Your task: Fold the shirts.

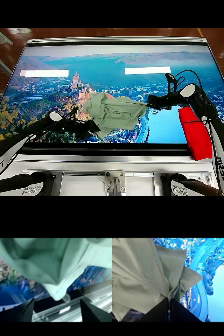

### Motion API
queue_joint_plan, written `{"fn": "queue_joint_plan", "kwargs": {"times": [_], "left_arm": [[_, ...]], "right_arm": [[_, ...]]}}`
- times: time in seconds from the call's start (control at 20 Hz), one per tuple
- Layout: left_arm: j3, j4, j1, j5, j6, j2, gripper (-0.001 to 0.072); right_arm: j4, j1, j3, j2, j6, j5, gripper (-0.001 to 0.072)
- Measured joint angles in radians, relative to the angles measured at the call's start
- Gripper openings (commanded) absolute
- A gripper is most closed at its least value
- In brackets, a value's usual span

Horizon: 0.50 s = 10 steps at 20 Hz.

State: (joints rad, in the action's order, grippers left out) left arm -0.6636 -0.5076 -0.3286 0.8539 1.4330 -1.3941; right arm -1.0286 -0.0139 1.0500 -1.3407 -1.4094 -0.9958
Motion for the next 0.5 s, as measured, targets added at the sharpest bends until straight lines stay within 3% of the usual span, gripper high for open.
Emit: {"fn": "queue_joint_plan", "kwargs": {"times": [0.1, 0.25, 0.3, 0.35, 0.4, 0.45, 0.5], "left_arm": [[0.003, 0.076, -0.015, -0.018, -0.037, -0.034, 0.0583], [0.006, 0.189, -0.028, -0.056, -0.089, -0.071, 0.0578], [0.006, 0.219, -0.033, -0.072, -0.101, -0.08, 0.0516], [0.006, 0.238, -0.039, -0.09, -0.11, -0.088, 0.0295], [0.007, 0.245, -0.045, -0.113, -0.118, -0.095, 0.0152], [0.008, 0.257, -0.047, -0.126, -0.123, -0.098, 0.007], [0.007, 0.27, -0.05, -0.132, -0.129, -0.1, 0.0034]], "right_arm": [[-0.001, 0.0, 0.0, 0.0, 0.0, 0.002, 0.0055], [0.0, 0.0, 0.0, 0.0, 0.0, 0.003, 0.0055], [0.0, 0.0, 0.0, 0.0, -0.001, 0.003, 0.0055], [0.002, 0.0, 0.0, 0.0, -0.003, 0.003, 0.0055], [0.005, 0.0, 0.0, 0.0, -0.006, 0.003, 0.0054], [0.013, 0.0, 0.0, 0.0, -0.01, 0.003, 0.0055], [0.021, 0.0, 0.0, 0.0, -0.011, 0.004, 0.0055]]}}
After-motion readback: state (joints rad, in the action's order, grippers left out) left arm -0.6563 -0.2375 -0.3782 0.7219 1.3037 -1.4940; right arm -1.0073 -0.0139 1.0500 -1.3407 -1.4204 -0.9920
